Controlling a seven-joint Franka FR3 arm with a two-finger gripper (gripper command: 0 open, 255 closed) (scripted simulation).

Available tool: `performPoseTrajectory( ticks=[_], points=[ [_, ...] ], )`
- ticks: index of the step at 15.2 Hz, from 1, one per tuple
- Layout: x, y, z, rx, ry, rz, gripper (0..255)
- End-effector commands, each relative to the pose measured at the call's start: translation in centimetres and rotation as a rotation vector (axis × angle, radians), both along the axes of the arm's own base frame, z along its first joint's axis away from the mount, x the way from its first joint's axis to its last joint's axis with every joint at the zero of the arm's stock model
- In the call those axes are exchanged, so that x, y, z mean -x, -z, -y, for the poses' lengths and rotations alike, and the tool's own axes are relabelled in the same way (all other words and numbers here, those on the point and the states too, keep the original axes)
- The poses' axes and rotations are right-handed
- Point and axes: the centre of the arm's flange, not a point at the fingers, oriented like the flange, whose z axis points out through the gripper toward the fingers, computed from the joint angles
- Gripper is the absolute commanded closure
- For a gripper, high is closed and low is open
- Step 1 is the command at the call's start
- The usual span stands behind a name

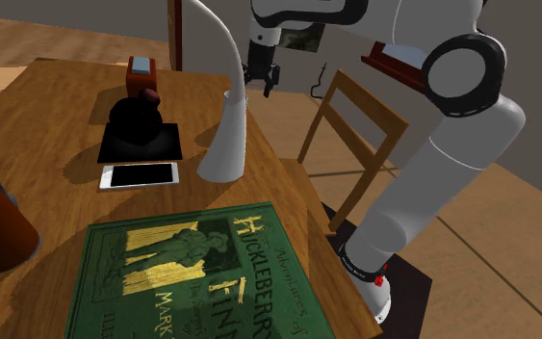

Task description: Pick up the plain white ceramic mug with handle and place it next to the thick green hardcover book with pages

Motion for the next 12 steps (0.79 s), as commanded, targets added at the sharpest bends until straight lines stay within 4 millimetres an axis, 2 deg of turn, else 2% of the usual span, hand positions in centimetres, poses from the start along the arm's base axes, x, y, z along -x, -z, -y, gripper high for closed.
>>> performPoseTrajectory(
  ticks=[1,2,3,10,12],
  points=[
    [-3.0,0.4,0.6,-0.002,0.02,-0.01,0],
    [-4.4,0.5,1.0,-0.004,0.03,-0.015,0],
    [-4.4,0.5,1.0,-0.004,0.03,-0.015,0],
    [-4.3,4.5,0.9,-0.004,0.03,-0.015,0],
    [-4.3,4.5,0.9,-0.004,0.03,-0.015,0]
  ],
)
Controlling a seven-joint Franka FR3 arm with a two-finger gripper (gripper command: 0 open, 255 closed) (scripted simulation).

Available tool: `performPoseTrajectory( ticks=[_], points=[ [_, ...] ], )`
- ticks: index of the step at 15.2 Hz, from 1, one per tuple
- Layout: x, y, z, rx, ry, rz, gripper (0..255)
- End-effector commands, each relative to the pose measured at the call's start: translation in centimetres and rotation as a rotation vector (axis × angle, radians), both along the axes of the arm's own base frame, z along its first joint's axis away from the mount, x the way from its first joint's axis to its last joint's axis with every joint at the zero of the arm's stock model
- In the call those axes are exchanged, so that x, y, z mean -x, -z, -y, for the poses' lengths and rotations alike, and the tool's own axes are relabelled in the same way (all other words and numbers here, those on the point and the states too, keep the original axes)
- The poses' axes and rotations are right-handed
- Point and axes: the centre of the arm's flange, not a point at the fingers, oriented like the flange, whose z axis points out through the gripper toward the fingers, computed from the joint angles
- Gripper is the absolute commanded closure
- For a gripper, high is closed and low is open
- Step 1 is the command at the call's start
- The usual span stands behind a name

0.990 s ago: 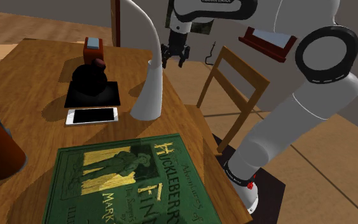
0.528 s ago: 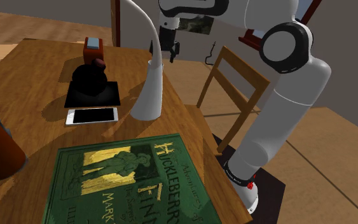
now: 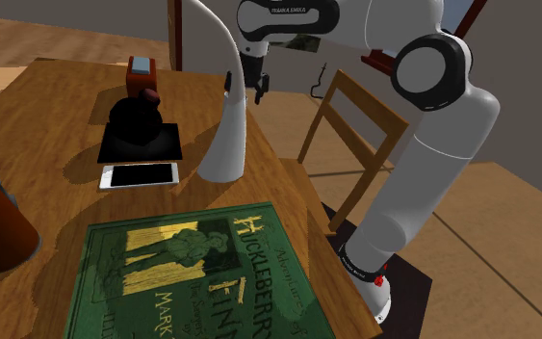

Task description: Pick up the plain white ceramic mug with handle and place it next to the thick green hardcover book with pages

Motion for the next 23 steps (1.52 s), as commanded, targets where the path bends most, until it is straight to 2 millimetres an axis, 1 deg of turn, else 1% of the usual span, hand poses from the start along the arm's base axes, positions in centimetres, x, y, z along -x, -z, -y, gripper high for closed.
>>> performPoseTrajectory(
  ticks=[1,6,7,16,23],
  points=[
    [0.0,0.2,0.0,0.0,0.0,0.0,0],
    [0.0,0.2,0.0,0.0,0.0,0.0,0],
    [0.0,0.2,0.0,0.0,0.0,0.0,255],
    [0.0,0.2,0.0,0.0,0.0,0.0,255],
    [0.0,-3.5,0.0,0.0,0.0,0.0,255]
  ],
)
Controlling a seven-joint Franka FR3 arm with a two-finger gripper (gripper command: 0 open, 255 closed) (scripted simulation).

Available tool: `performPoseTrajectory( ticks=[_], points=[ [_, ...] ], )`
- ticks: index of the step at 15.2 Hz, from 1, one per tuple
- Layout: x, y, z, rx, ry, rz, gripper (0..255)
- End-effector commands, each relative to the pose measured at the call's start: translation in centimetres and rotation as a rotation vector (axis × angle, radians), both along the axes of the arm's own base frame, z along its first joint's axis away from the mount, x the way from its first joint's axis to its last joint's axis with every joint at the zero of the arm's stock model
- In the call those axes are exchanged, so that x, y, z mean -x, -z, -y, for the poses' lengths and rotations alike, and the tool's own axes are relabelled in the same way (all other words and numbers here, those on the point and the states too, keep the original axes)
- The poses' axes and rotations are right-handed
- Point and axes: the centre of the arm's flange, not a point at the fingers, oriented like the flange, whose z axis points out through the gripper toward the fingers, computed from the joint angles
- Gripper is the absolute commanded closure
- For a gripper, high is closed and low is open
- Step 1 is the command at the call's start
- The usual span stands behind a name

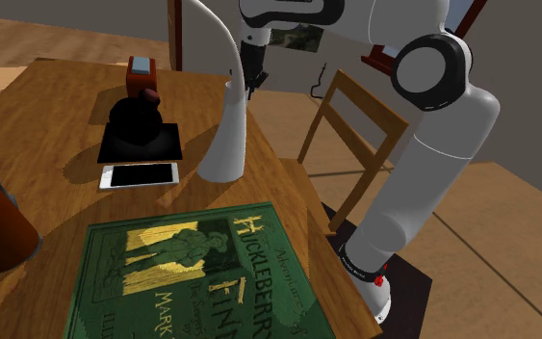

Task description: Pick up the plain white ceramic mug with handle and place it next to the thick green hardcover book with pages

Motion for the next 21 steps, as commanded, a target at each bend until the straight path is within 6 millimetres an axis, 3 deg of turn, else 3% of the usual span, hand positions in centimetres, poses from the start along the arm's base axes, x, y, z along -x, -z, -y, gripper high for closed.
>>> performPoseTrajectory(
  ticks=[1,21],
  points=[
    [0.0,-1.0,0.0,0.0,0.0,0.0,255],
    [0.0,-11.5,0.0,0.0,0.0,0.0,255]
  ],
)
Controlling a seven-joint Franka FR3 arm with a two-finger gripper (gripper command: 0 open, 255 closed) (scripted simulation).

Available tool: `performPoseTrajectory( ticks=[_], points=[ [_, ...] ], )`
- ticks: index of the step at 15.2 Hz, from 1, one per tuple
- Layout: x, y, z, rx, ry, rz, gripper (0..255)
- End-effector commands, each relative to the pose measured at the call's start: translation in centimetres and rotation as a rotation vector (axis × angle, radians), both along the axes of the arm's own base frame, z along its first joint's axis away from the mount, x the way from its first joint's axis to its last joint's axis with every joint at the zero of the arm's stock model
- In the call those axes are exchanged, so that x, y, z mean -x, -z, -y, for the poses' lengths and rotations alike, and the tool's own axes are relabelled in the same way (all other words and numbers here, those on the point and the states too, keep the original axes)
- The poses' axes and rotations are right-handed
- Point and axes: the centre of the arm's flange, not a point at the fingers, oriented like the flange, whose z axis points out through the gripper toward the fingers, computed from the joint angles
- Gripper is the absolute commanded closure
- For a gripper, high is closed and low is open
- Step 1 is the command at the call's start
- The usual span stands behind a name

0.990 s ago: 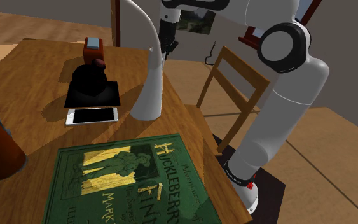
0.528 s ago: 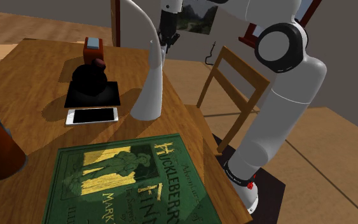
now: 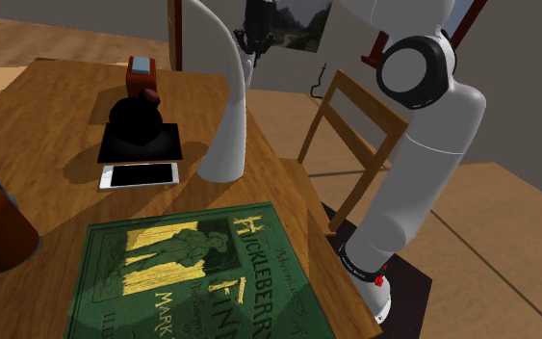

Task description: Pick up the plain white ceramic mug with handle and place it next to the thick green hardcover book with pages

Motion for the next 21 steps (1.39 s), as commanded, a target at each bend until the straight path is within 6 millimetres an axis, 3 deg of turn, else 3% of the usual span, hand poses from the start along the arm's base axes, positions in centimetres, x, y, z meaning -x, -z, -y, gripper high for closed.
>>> performPoseTrajectory(
  ticks=[1,6,21],
  points=[
    [0.0,-1.0,0.0,0.0,0.0,0.0,255],
    [0.0,-3.2,0.0,0.0,0.0,0.0,255],
    [5.4,-1.3,-19.0,0.0,0.0,0.0,255]
  ],
)
